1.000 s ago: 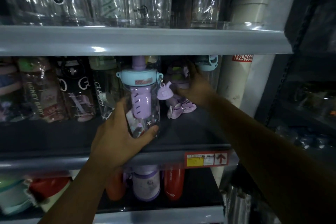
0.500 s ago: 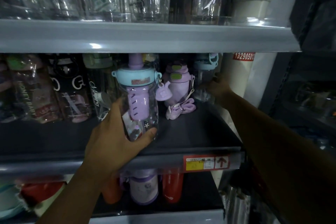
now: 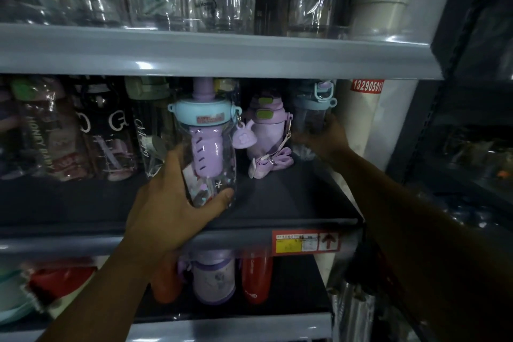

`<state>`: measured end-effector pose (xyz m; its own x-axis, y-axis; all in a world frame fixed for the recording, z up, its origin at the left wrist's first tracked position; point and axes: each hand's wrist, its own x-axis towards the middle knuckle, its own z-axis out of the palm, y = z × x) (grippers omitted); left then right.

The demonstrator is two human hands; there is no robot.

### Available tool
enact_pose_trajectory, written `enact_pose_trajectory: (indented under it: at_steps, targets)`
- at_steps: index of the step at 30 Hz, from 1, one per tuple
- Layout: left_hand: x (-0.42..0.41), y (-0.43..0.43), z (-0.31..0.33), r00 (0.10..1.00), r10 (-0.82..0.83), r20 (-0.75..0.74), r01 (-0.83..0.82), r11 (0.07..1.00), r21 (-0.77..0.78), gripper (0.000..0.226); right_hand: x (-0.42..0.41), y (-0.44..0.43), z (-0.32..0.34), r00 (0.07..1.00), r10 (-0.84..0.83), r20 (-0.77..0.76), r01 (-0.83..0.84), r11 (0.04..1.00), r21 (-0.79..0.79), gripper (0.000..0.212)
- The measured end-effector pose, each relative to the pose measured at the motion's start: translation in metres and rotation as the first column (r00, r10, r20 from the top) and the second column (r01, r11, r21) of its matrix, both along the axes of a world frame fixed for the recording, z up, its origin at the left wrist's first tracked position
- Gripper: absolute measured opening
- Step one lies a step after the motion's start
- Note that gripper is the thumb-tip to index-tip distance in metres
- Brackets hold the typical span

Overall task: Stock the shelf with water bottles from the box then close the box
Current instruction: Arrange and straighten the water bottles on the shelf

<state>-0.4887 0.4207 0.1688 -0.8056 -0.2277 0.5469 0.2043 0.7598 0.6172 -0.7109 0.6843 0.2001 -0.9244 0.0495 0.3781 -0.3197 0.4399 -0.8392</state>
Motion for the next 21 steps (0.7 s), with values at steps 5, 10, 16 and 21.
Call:
enact_pose_trajectory:
  at_steps: [5,10,16,21]
  targets:
    - [0.001,0.0,0.0,1.0,0.012,0.008,-0.012,1.0,-0.017,0.103,0.011,0.0,-0.003,0.998,-0.037,-0.055,0.041,0.996,0.074,0.099]
    - [0.0,0.0,0.0,1.0,0.018,-0.006,-0.018,0.999,-0.033,0.1,0.013,-0.002,-0.008,0.997,-0.055,-0.049,0.06,0.993,0.106,0.099]
    - [0.001,0.0,0.001,1.0,-0.011,-0.012,0.01,1.0,-0.028,0.099,0.013,-0.008,-0.007,0.997,-0.077,-0.013,0.078,0.995,0.069,0.087]
    - [0.002,-0.003,0.005,0.999,-0.036,0.016,0.036,0.999,-0.009,0.107,0.019,-0.008,-0.003,0.984,-0.091,0.153,0.089,0.996,0.022,0.097]
